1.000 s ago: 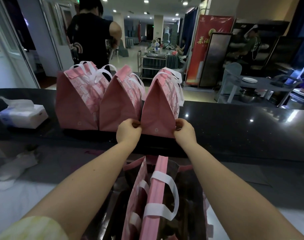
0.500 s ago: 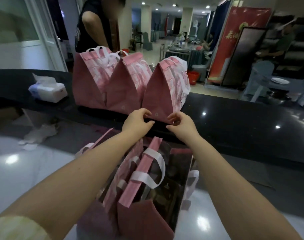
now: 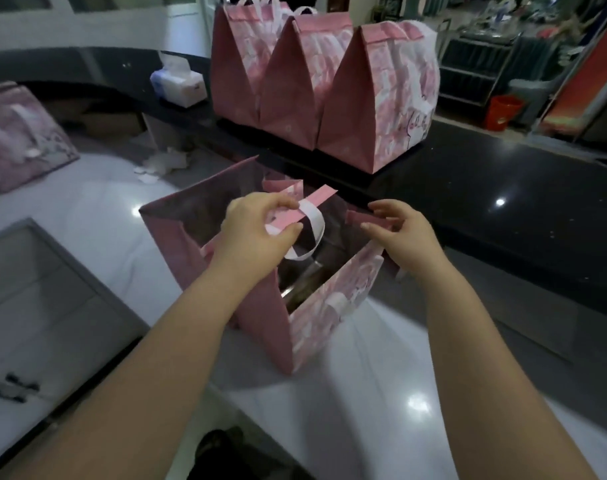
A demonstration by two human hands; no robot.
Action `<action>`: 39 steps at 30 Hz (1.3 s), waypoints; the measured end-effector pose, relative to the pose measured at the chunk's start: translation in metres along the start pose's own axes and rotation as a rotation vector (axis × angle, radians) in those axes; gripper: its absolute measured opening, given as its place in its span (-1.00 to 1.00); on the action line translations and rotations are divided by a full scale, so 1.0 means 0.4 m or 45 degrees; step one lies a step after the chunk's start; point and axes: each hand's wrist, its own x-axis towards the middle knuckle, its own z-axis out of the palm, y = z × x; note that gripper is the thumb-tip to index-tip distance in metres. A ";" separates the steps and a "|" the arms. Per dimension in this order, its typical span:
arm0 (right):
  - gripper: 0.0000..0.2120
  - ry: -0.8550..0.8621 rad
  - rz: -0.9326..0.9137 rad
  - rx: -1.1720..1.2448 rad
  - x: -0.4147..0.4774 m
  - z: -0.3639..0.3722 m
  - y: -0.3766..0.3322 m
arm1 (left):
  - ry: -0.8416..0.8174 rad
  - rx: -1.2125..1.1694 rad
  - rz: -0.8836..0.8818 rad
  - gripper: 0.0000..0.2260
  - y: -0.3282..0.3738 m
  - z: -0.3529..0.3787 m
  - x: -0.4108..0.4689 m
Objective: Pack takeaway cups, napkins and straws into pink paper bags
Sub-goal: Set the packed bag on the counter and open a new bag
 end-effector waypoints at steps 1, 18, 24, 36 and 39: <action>-0.68 -0.001 0.006 0.035 -0.010 0.001 0.012 | 0.043 -0.019 0.037 -0.79 -0.009 -0.012 -0.034; -0.49 0.345 0.021 0.398 -0.239 0.058 0.066 | 0.112 -0.401 -0.109 -0.57 -0.121 0.013 -0.299; -0.68 0.437 0.117 0.566 -0.301 0.093 0.125 | 0.088 -0.668 -0.329 -0.69 -0.193 0.026 -0.340; -0.79 0.804 0.282 0.776 -0.402 0.156 0.110 | 0.074 -0.861 -0.511 -0.94 -0.197 0.029 -0.351; -0.82 0.886 0.263 0.821 -0.434 0.149 0.090 | 0.017 -0.947 -0.575 -0.96 -0.185 0.027 -0.344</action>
